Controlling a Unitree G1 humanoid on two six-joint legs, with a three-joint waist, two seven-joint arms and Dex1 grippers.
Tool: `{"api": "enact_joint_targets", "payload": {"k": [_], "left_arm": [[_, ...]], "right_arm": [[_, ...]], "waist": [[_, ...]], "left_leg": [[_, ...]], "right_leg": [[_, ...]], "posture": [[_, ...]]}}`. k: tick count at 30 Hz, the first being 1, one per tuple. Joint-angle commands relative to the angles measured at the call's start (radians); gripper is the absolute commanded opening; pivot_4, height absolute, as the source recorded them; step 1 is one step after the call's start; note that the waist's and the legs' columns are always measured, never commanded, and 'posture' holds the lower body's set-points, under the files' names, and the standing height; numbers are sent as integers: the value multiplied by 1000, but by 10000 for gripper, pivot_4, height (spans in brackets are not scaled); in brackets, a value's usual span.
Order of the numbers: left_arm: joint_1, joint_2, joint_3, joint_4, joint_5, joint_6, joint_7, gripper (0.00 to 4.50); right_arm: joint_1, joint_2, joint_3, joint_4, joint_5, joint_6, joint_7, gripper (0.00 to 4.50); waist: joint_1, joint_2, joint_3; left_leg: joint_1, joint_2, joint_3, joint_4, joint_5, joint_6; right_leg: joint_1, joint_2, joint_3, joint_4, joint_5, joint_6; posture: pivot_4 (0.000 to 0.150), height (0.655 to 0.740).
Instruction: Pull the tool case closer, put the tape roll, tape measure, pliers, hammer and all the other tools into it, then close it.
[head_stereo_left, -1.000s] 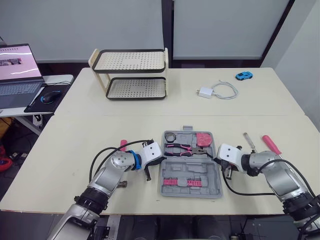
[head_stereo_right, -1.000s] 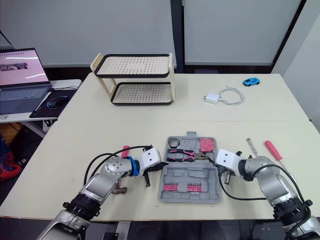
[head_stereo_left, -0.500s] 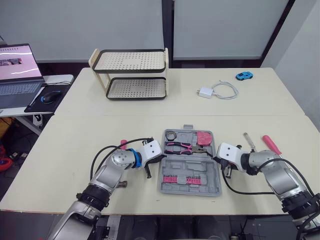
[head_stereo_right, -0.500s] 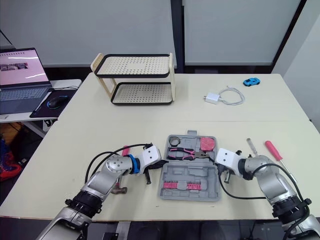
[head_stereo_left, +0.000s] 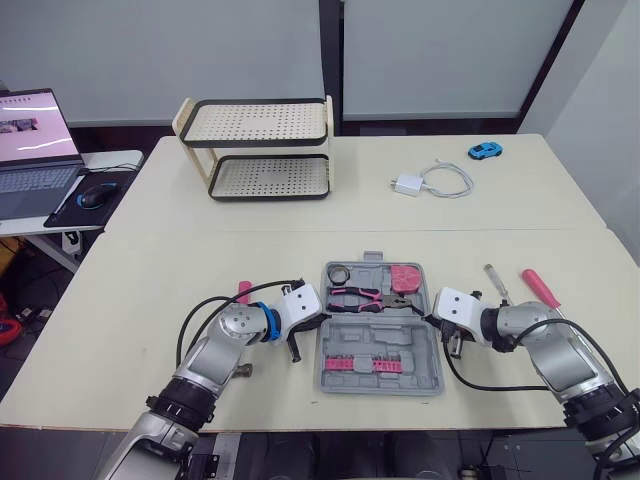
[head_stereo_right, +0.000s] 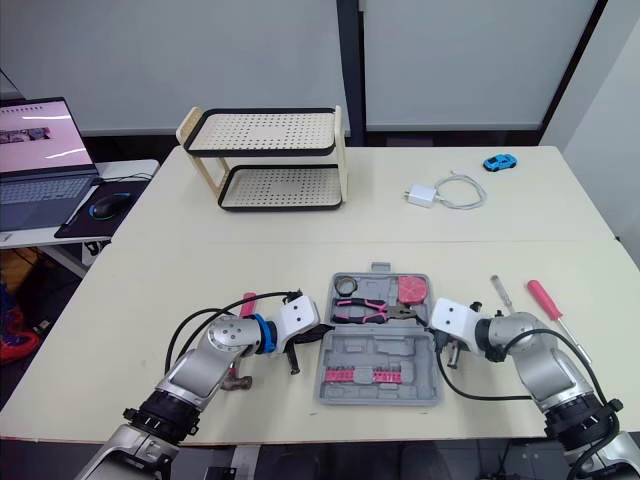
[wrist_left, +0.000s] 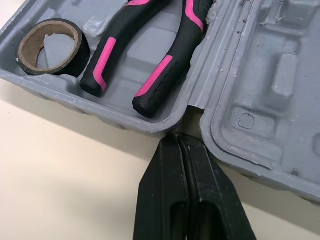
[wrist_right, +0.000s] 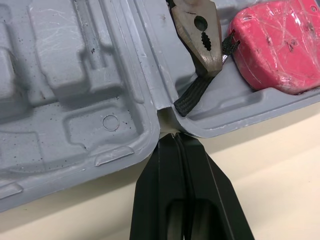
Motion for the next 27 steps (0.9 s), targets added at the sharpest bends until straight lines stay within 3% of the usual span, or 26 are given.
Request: {"api": "enact_joint_targets", "payload": {"k": [1, 14, 27], "left_arm": [[38, -2, -46, 1, 14, 20, -28, 191], [17, 10, -31, 29, 25, 11, -23, 191], [30, 117, 73, -29, -41, -15, -56, 191]], "right_arm": [[-11, 4, 5, -14, -3, -27, -3, 0], [-5, -5, 1, -5, -7, -31, -3, 0], [13, -87, -67, -1, 24, -30, 5, 0]], "waist": [[0, 0, 0], [0, 0, 0], [-14, 0, 0]], "left_leg": [[0, 0, 0, 0, 0, 0], [0, 0, 0, 0, 0, 0], [0, 1, 0, -3, 0, 0]], "right_leg": [[0, 0, 0, 0, 0, 0], [0, 0, 0, 0, 0, 0], [-2, 2, 0, 0, 0, 0]], "posture": [[1500, 7400], [1500, 7400], [1500, 7400]]}}
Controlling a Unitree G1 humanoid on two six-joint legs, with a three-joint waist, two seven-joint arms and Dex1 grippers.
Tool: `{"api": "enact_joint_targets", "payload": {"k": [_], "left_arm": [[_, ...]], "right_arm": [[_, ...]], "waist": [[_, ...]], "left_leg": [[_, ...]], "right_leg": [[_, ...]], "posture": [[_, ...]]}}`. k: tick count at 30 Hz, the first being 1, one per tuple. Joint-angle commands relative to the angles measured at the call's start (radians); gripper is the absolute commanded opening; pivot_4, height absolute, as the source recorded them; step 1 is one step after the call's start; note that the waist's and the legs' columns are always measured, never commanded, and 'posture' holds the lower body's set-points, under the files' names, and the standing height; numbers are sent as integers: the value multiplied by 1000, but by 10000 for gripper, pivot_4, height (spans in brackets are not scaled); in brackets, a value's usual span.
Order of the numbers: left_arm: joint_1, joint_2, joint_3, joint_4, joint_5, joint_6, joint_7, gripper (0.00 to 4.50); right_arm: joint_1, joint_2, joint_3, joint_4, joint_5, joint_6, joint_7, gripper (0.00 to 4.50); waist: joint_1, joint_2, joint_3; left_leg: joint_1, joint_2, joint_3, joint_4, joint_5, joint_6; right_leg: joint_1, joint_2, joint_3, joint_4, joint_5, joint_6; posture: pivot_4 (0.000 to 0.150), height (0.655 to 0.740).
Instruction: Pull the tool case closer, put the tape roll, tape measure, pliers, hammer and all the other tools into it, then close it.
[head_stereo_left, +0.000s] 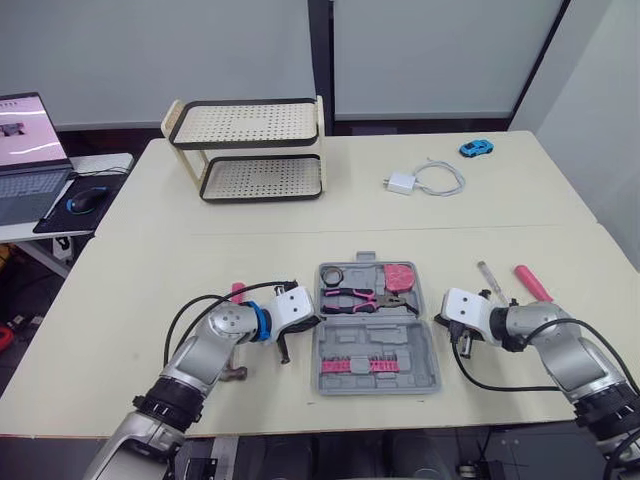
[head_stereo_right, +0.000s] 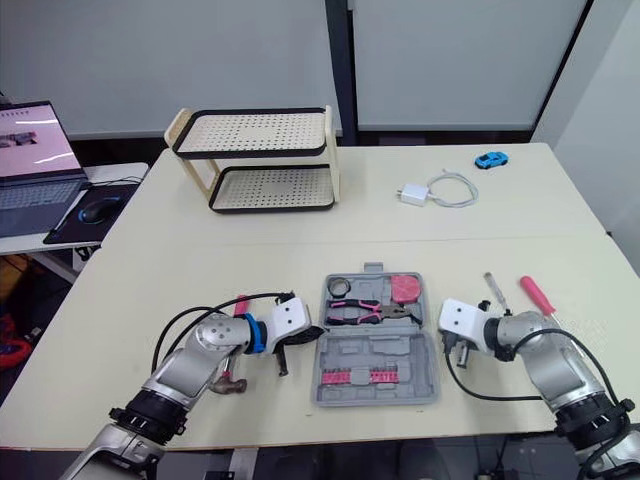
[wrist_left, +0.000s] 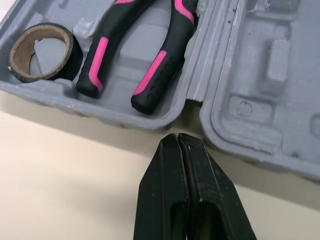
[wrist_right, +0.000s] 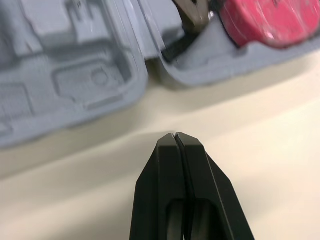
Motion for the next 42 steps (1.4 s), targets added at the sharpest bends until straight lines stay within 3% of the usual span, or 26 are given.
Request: {"api": "enact_joint_targets", "payload": {"k": [1, 6, 9, 15, 20, 21, 28, 36, 42], "left_arm": [[29, 57, 71, -52, -54, 19, -35, 191], [94, 166, 244, -152, -217, 14, -129, 191], [152, 223, 363, -197, -332, 44, -180, 9211], [284, 361, 676, -108, -481, 115, -236, 28494], [365, 410, 806, 54, -493, 110, -244, 44336], [373, 415, 824, 94, -493, 108, -242, 45000], [377, 434, 856, 336, -445, 7, -182, 45000], [373, 422, 857, 330, -445, 9, -91, 45000], [393, 412, 836, 293, -397, -5, -7, 45000]], "right_arm": [[8, -37, -78, -38, 47, 28, 15, 0], [62, -106, -270, -124, 201, 89, 71, 0], [101, -138, -397, -146, 298, 116, 96, 3894], [189, -216, -700, -98, 433, 175, 131, 24201], [269, -248, -845, 27, 438, 138, 125, 42581], [276, -257, -863, 74, 429, 111, 122, 44606], [271, -295, -859, 330, 368, -43, 66, 44606], [255, -288, -837, 476, 300, -192, -72, 44606], [264, -284, -828, 477, 340, -200, -43, 44606]], "waist": [[0, 0, 0], [5, 0, 1], [6, 0, 2], [5, 0, 2], [5, 0, 2], [5, 0, 2], [2, 0, 2], [2, 0, 2], [2, 0, 2]], "left_leg": [[0, 0, 0, 0, 0, 0], [-4, 2, 0, -1, 0, 0], [-5, 3, 0, -1, 0, 0], [-4, 4, 1, -5, 0, 0], [-1, 3, 3, -10, 0, 0], [-1, 3, 3, -11, 0, 0], [-1, 3, 4, -11, 0, 0], [-1, 3, 4, -12, 0, 0], [-1, 3, 5, -12, 0, 0]], "right_leg": [[-1, 0, 0, 0, 0, 0], [-4, -2, 1, 0, 0, 0], [-4, -3, 1, -1, 0, 0], [-4, -3, 1, -2, 0, 0], [-3, -3, 1, -4, 0, 0], [-3, -3, 1, -5, 0, 0], [-2, -3, 1, -8, 0, 0], [-2, -3, 1, -9, 0, -1], [-2, -3, 2, -9, 0, 0]], "posture": [[1500, 7400], [1500, 7400], [1500, 7400], [1500, 7400], [1500, 7400], [1500, 7400], [1500, 7400], [1500, 7400], [1500, 7400]]}}
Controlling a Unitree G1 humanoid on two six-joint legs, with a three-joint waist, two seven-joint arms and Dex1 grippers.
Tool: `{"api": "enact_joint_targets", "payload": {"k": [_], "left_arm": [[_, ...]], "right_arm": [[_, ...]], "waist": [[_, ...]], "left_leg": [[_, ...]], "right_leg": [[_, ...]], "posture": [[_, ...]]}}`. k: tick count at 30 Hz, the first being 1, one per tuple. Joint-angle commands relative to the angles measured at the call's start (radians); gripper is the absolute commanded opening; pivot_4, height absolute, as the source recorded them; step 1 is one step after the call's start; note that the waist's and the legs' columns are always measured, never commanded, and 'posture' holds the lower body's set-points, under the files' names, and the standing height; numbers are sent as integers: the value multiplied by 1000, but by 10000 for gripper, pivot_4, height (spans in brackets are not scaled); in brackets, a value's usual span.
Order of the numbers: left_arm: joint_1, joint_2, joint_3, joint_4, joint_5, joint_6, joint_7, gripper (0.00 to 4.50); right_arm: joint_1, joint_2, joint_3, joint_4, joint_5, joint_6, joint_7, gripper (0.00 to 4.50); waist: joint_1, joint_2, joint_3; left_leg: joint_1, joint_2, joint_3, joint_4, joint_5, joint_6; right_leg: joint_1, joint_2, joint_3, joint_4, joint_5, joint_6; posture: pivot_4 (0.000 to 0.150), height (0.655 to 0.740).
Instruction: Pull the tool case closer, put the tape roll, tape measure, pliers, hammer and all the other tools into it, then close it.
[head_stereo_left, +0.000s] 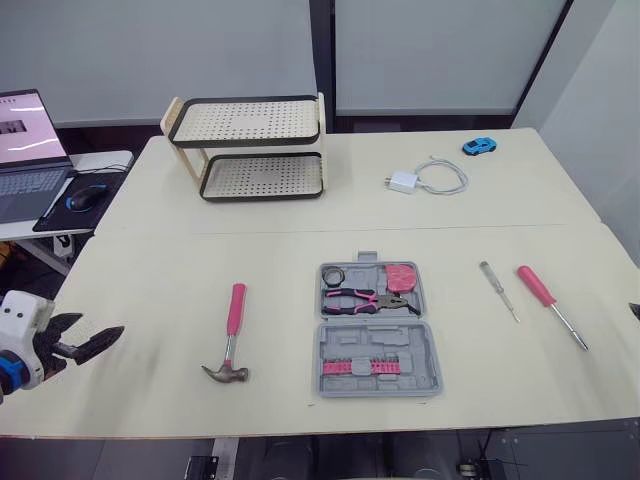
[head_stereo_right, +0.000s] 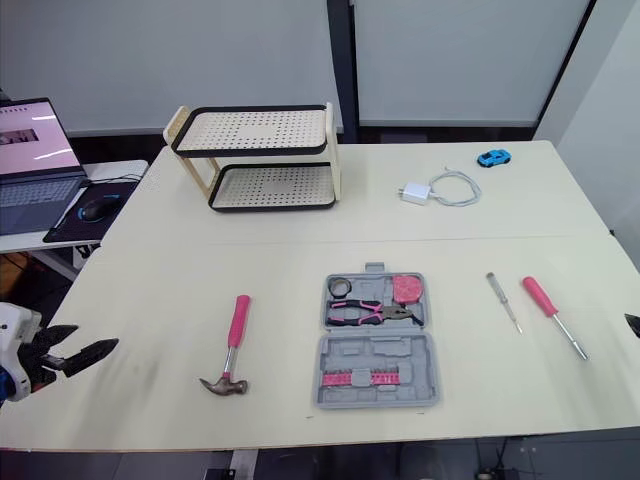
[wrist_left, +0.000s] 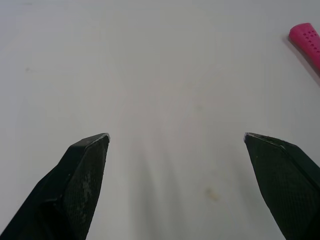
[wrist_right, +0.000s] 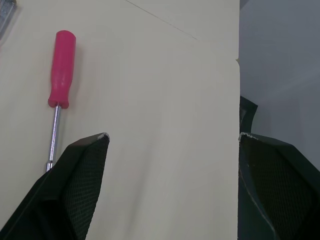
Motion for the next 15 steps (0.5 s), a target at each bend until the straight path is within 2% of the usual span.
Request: {"api": "enact_joint_targets", "payload": {"k": [1, 9, 15], "left_arm": [[6, 2, 20, -29, 17, -21, 48, 45000], [-16, -13, 24, -41, 15, -36, 97, 45000], [-58, -12, 49, -53, -68, -1, 16, 45000]], "right_arm": [[5, -14, -14, -22, 23, -11, 12, 44606], [24, -12, -18, -6, -6, -95, -25, 44606], [50, -1, -8, -79, 43, -33, 16, 44606]], "waist": [[0, 0, 0], [0, 0, 0], [0, 0, 0]], "left_leg": [[0, 0, 0, 0, 0, 0], [0, 0, 0, 0, 0, 0], [0, 0, 0, 0, 0, 0]], "right_leg": [[0, 0, 0, 0, 0, 0], [0, 0, 0, 0, 0, 0], [1, 0, -1, 0, 0, 0]], "posture": [[1500, 7400], [1500, 7400], [1500, 7400]]}}
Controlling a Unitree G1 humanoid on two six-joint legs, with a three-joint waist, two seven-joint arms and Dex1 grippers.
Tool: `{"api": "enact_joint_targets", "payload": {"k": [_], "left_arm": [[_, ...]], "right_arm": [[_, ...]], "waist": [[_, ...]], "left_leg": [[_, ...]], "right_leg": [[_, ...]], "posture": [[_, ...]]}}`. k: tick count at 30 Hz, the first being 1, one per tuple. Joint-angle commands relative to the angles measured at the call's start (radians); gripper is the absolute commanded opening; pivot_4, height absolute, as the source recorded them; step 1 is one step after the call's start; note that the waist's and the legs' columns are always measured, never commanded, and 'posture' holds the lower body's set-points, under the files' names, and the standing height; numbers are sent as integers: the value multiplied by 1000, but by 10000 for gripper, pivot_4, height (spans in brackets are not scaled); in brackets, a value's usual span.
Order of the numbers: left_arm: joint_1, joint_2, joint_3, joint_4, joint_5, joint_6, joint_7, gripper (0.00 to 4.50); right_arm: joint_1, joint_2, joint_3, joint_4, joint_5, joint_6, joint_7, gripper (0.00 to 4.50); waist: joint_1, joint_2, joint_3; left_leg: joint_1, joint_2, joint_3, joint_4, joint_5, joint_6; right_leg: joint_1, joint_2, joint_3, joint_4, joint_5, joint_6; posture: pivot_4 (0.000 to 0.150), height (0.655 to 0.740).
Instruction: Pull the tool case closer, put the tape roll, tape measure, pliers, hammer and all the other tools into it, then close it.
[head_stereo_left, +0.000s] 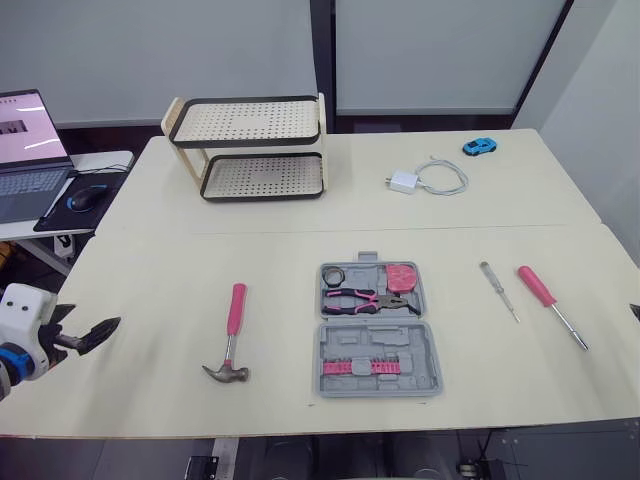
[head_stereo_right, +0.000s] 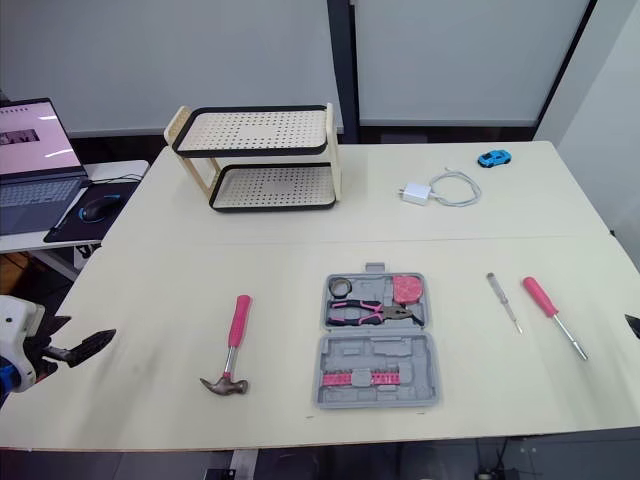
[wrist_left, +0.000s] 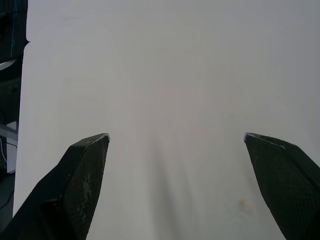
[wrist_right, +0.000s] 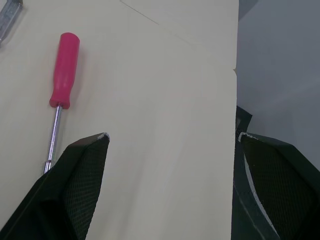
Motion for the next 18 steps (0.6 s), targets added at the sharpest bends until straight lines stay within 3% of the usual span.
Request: {"api": "enact_joint_targets", "payload": {"k": [1, 4, 9, 18], "left_arm": [[-30, 17, 53, -26, -63, 13, -56, 45000], [-53, 27, 54, -57, -97, 31, -95, 45000], [-105, 34, -8, -266, -187, 188, -166, 45000], [-356, -16, -229, -607, -309, 368, -214, 45000]], "right_arm": [[22, -2, -15, -94, 50, 69, 34, 44606], [56, 17, -27, -199, 74, 131, 37, 44606], [153, 63, -54, -433, 157, 253, 69, 44606], [246, 117, -96, -592, 225, 383, 82, 44606]], "waist": [[0, 0, 0], [0, 0, 0], [3, 0, 0], [6, 0, 0]], "left_leg": [[0, 0, 0, 0, 0, 0], [0, 0, -1, 0, 0, 0], [0, 2, -2, 0, 0, 0], [1, 1, -4, 1, 0, 0]], "right_leg": [[0, 0, 0, 0, 0, 0], [0, 0, 0, 0, 0, 0], [1, 0, 0, 0, 0, 0], [4, 0, -2, -1, 0, 0]], "posture": [[1500, 7400], [1500, 7400], [1500, 7400], [1500, 7400]]}}
